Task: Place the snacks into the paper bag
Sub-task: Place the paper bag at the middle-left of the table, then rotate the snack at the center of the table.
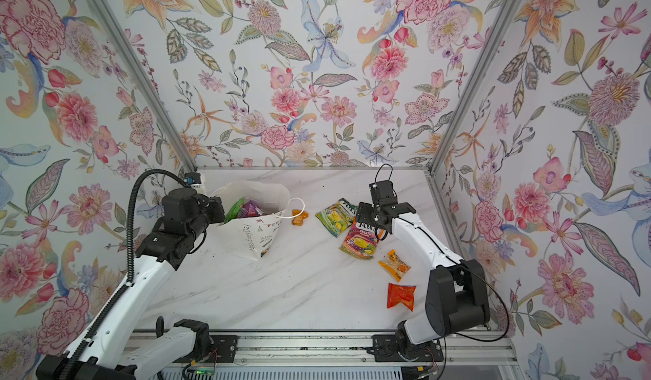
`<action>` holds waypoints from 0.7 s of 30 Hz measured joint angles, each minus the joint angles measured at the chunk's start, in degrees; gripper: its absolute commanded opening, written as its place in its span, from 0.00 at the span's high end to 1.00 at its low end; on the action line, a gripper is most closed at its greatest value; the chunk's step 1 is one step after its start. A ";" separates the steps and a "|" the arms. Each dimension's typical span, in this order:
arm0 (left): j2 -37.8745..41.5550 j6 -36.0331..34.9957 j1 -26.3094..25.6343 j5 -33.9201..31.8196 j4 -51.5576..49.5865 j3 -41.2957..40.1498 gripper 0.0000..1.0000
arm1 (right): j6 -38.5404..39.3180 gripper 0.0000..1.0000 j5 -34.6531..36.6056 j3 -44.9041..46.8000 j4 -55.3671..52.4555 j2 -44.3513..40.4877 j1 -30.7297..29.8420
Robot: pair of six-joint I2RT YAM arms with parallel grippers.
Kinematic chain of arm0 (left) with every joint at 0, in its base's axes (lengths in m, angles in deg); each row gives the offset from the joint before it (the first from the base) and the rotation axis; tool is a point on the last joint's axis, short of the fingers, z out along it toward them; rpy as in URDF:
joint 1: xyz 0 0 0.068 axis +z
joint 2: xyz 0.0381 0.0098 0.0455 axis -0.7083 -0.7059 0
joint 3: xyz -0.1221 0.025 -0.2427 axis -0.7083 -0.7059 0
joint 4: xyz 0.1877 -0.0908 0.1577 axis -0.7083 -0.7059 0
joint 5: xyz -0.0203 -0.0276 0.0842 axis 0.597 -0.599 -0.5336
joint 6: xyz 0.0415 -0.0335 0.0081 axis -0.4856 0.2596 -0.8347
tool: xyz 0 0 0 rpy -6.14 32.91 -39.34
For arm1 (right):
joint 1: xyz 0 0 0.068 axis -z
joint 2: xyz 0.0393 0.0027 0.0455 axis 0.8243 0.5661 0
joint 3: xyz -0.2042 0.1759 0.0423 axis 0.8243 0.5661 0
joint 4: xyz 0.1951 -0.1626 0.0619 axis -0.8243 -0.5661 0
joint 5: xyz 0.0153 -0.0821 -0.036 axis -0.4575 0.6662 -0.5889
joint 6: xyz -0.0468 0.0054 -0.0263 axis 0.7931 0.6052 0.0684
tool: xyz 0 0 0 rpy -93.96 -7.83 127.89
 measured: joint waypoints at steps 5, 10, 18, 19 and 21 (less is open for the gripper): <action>0.00 -0.13 0.37 0.79 0.31 0.00 1.00 | 2.43 0.14 -0.68 -4.92 -0.44 8.09 2.91; 0.00 -0.13 0.74 0.87 0.31 -0.04 1.00 | 4.31 0.14 -2.71 -11.26 -0.52 15.56 4.37; 0.00 -0.15 1.09 1.11 0.31 -0.04 1.00 | 6.03 0.14 -5.42 -15.98 -3.19 21.59 4.63; 0.00 -0.13 1.11 1.25 0.33 -0.04 1.00 | 6.25 0.14 -5.64 -15.87 -3.67 21.68 4.63; 0.00 -0.13 1.11 1.36 0.37 -0.11 1.00 | 6.45 0.14 -6.19 -15.32 -4.26 21.53 4.63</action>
